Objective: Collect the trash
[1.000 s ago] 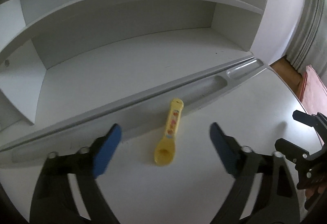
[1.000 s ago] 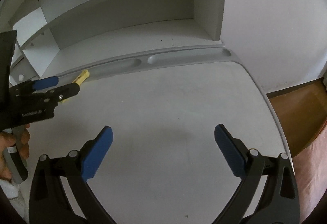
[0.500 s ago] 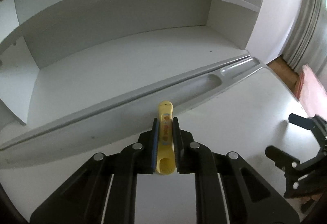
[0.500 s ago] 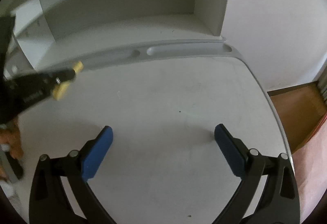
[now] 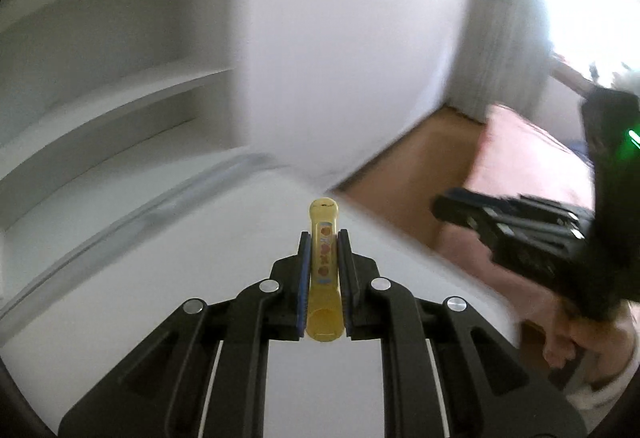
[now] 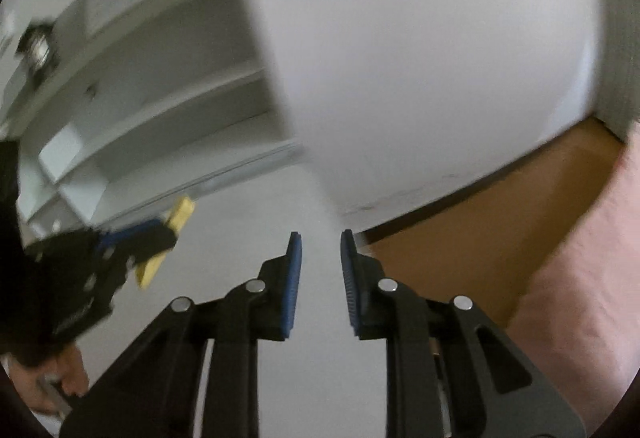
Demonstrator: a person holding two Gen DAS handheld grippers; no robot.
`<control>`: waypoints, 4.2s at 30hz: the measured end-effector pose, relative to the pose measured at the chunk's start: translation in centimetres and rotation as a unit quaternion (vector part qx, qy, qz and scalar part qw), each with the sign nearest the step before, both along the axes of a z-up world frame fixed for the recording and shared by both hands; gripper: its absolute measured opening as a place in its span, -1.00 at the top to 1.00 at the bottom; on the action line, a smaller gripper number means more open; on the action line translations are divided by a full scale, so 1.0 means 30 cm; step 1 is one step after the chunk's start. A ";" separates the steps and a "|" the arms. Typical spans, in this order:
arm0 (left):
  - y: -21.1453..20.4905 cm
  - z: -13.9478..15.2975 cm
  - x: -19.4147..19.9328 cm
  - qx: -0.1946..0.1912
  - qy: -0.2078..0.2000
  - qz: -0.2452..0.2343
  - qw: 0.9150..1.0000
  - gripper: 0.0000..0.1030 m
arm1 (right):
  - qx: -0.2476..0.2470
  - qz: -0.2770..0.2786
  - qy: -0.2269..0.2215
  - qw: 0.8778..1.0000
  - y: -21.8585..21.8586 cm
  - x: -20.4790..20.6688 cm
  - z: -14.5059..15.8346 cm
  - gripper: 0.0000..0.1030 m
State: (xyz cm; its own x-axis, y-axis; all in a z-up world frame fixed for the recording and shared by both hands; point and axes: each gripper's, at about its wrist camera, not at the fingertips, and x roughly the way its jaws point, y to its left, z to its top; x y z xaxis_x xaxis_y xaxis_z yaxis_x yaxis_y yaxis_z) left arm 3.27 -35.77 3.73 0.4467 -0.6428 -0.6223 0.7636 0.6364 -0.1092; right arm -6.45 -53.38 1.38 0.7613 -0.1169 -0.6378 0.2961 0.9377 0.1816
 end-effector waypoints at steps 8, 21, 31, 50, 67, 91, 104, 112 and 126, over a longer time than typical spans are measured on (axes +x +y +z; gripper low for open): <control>-0.527 -0.124 -0.444 0.059 0.008 -0.159 0.985 0.77 | 0.070 -0.117 0.032 0.990 -0.484 -0.417 -0.107 0.60; -0.905 -0.978 -0.496 0.275 0.177 -0.151 0.933 0.77 | 0.351 -0.128 0.230 0.899 -0.784 -0.433 -0.986 0.67; -0.879 -1.346 -0.305 0.329 0.275 -0.107 0.897 0.77 | 0.428 -0.148 0.301 0.839 -0.769 -0.446 -1.367 0.69; -0.868 -1.388 -0.260 0.309 0.326 -0.058 0.892 -0.84 | 0.350 -0.254 0.320 0.843 -0.878 -0.531 -1.301 -0.86; -0.444 -0.015 -0.620 -0.051 -0.056 -0.171 0.982 -0.87 | -0.103 -0.424 -0.132 0.890 -0.494 -0.708 0.146 -0.87; 0.952 -0.194 -0.126 0.035 -0.049 0.392 0.918 -0.87 | -0.100 0.105 -0.048 0.988 0.895 0.138 -0.085 -0.86; 0.990 -0.224 -0.076 0.063 -0.006 0.445 0.893 -0.87 | -0.127 0.088 -0.029 0.988 0.872 0.176 -0.098 -0.86; 0.977 -0.217 -0.092 0.069 -0.021 0.443 0.893 -0.87 | -0.098 0.079 -0.021 0.992 0.835 0.183 -0.111 -0.86; 0.981 -0.180 -0.140 0.046 -0.068 0.445 0.892 -0.87 | -0.082 0.086 -0.019 0.993 0.821 0.191 -0.115 -0.86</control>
State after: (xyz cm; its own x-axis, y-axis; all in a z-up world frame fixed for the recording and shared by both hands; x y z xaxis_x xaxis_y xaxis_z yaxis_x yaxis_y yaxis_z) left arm -0.93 -6.33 -1.66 0.8296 0.0555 -0.5556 -0.0469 0.9985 0.0297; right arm -0.71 -28.76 -2.08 0.8024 -0.0826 -0.5910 0.1240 0.9918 0.0298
